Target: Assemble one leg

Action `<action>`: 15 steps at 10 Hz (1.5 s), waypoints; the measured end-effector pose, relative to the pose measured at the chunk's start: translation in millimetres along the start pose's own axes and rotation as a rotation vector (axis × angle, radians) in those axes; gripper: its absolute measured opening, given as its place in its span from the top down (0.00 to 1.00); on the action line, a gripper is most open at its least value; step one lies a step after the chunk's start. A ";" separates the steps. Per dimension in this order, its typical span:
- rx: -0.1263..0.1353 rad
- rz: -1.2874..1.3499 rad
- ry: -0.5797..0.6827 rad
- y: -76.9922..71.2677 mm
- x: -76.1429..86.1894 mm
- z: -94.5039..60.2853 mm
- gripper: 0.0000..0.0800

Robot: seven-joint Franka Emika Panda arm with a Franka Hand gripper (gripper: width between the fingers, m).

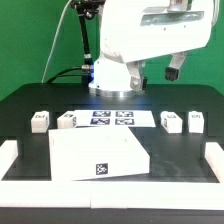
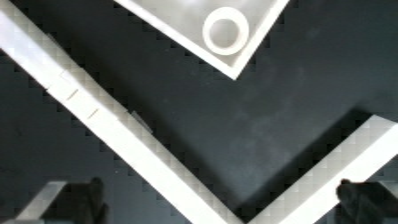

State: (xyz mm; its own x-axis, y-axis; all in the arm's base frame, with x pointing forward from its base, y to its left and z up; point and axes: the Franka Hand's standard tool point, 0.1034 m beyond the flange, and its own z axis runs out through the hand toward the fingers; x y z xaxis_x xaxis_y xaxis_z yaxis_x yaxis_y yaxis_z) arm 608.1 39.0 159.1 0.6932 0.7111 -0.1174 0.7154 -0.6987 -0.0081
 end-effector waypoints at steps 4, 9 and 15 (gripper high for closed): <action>0.000 0.000 0.001 -0.1 0.2 0.0 0.19; -0.048 -0.117 0.062 -4.4 -3.7 8.0 0.19; -0.091 -0.226 0.107 -17.7 -25.8 34.0 0.19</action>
Offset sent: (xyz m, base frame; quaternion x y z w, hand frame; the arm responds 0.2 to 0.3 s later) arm 0.0000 0.0000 0.0000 0.0000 0.0000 0.0000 1.0000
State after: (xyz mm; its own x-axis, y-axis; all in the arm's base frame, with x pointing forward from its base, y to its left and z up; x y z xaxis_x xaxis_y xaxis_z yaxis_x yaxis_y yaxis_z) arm 574.6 30.3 128.6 0.5167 0.8560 -0.0170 0.8547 -0.5146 0.0678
